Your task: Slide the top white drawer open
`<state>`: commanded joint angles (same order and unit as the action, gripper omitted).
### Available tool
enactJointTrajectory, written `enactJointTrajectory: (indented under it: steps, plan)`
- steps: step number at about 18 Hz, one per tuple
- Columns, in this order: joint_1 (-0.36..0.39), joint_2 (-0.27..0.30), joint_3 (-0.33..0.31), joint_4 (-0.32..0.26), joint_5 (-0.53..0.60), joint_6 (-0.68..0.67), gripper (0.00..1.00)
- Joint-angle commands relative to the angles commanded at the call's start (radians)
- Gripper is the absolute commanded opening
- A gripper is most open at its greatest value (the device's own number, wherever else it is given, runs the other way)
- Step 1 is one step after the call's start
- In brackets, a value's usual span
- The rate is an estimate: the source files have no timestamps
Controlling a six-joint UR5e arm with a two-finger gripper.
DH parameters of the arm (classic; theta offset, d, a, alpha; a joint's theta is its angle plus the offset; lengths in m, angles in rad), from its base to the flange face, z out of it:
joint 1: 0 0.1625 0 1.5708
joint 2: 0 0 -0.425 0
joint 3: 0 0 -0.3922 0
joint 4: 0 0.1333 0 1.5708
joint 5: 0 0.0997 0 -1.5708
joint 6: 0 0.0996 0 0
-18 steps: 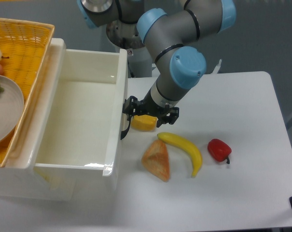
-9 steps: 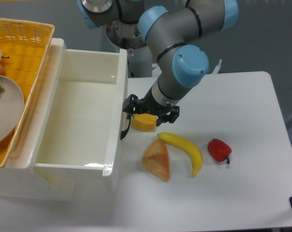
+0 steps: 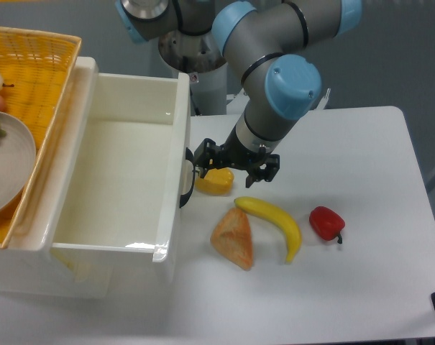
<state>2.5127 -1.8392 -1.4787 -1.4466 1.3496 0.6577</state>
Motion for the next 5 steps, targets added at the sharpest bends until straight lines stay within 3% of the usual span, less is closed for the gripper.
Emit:
enactJointTrajectory:
  steps: [5]
  plan:
    - [-0.002, 0.002, -0.011, 0.002, 0.039, 0.137, 1.00]
